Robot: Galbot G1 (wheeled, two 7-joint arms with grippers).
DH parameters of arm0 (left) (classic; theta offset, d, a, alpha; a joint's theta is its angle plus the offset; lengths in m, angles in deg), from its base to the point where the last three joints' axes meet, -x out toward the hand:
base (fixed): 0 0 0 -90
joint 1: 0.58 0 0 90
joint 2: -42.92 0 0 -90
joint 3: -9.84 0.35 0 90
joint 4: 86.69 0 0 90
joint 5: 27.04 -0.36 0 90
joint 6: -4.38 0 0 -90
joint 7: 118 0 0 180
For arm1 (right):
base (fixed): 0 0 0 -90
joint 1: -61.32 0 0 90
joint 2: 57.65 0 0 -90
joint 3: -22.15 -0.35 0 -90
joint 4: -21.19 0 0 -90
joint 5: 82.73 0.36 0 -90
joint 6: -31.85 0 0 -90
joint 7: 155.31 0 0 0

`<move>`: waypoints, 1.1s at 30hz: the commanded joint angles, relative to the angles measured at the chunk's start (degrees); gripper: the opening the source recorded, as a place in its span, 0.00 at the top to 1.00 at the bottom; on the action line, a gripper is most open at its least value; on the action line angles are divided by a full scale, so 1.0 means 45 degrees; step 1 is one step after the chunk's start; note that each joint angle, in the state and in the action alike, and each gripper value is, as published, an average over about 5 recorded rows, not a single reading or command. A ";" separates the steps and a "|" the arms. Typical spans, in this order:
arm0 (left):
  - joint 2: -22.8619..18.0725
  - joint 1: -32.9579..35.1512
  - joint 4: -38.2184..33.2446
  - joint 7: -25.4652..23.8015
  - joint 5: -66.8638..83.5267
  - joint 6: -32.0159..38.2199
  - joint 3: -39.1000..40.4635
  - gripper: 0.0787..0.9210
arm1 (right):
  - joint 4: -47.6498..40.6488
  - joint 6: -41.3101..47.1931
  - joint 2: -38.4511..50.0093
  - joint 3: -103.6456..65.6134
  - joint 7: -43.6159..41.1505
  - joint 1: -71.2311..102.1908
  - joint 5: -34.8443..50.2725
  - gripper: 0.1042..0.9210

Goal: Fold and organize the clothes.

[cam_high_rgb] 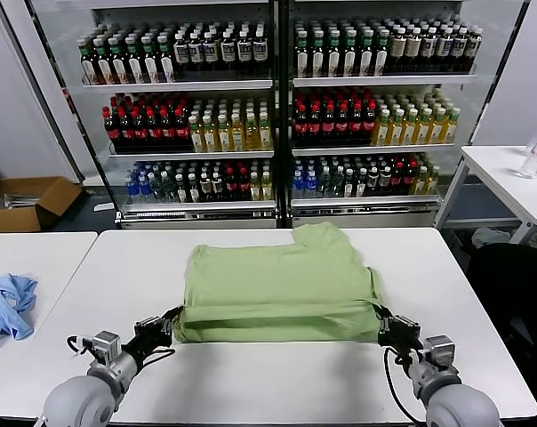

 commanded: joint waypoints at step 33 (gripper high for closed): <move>-0.0435 0.1845 -0.1490 0.1926 0.0197 -0.0721 0.0364 0.12 | 0.0530 0.0317 -0.0401 -0.0662 0.0763 0.1893 0.0393 0.12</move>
